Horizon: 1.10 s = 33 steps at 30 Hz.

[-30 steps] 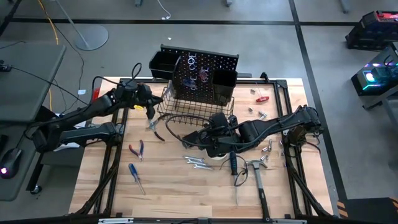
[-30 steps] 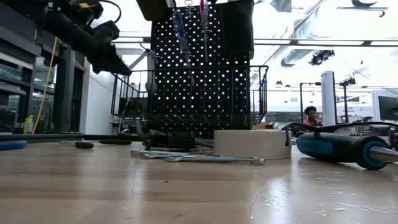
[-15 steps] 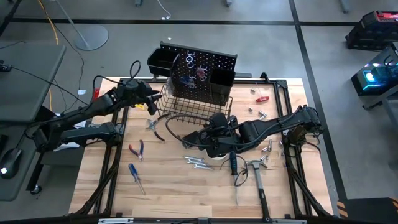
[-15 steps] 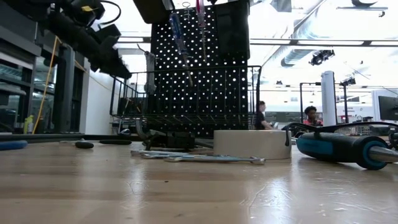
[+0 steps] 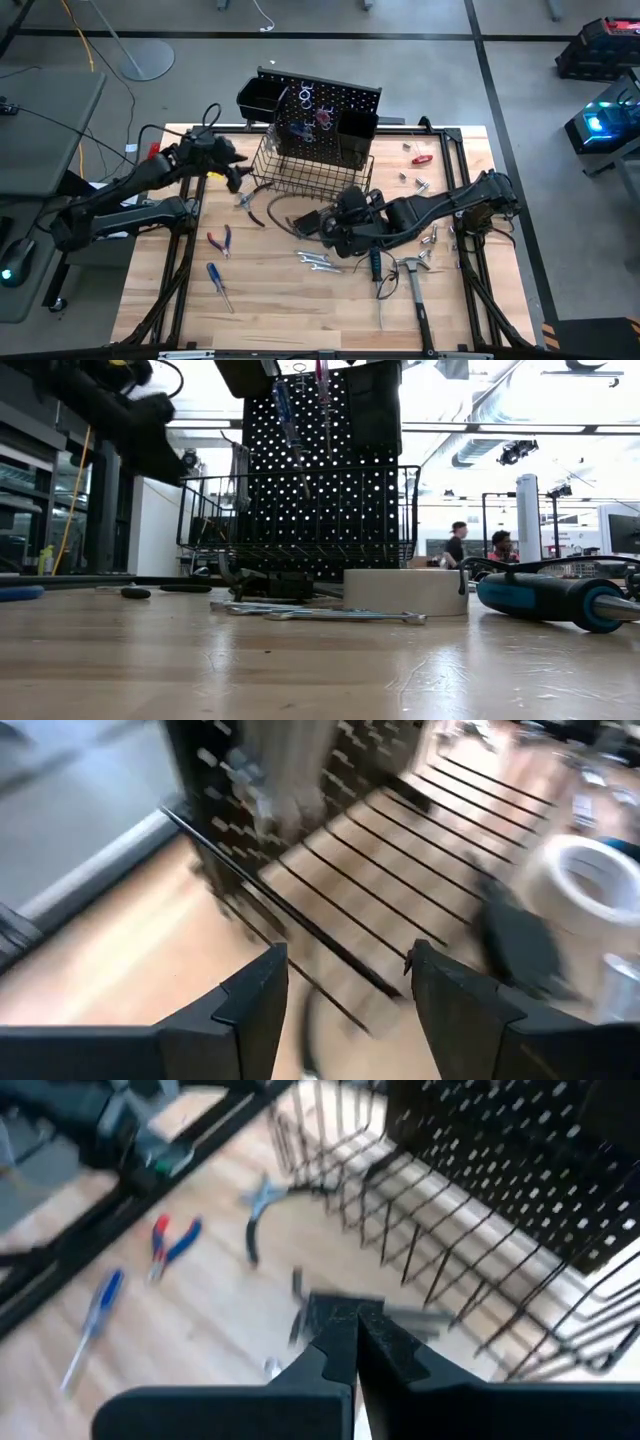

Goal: Hang tools onto peg board
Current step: Hang the wrench on the peg board

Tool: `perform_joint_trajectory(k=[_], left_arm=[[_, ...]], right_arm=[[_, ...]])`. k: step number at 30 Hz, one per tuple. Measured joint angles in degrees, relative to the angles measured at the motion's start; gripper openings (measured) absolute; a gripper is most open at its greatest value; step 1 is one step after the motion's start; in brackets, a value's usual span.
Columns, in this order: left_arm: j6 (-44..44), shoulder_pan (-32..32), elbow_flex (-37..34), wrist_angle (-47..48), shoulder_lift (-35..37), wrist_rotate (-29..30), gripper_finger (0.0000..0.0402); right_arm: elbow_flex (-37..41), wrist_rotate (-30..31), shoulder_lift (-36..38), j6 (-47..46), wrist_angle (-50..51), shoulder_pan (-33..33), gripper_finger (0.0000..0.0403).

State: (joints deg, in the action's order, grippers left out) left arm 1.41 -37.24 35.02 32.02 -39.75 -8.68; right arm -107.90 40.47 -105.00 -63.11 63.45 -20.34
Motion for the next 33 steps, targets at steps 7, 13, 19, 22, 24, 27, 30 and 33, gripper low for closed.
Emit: perform_joint_trajectory(k=[7,13,19,22,24,27,30,33], left_arm=[[2.6,8.4,2.2,5.6,8.8,-2.4,0.0195],[9.0,22.4,2.4,3.5,6.0,3.1,0.0193],[11.0,38.8,2.3,-12.3,-7.8,4.9,0.0193],[9.5,46.5,2.4,-17.5,-15.7,5.3,0.0193],[7.8,50.9,2.7,-17.2,-20.3,6.0,0.0193],[5.9,56.1,3.0,-17.9,-26.2,9.5,0.019],[3.9,59.0,3.0,-23.1,-32.8,15.6,0.0154],[3.0,59.7,3.0,-32.2,-39.9,17.2,0.0065]], right_arm=[[0.0,-3.8,0.1,-1.4,5.3,-2.5,0.0],[0.0,-6.3,0.1,-1.2,6.6,-2.6,0.0],[0.0,-6.2,0.3,2.2,4.0,-0.6,0.0],[0.0,-5.2,1.5,4.2,0.8,0.6,0.0],[0.0,-3.2,3.2,4.7,-1.5,1.1,0.0],[0.0,-0.4,4.9,4.7,-1.6,1.1,0.0],[0.0,0.3,5.4,4.6,-0.5,1.1,0.0],[0.0,-0.7,5.4,4.2,1.0,0.9,0.0]])
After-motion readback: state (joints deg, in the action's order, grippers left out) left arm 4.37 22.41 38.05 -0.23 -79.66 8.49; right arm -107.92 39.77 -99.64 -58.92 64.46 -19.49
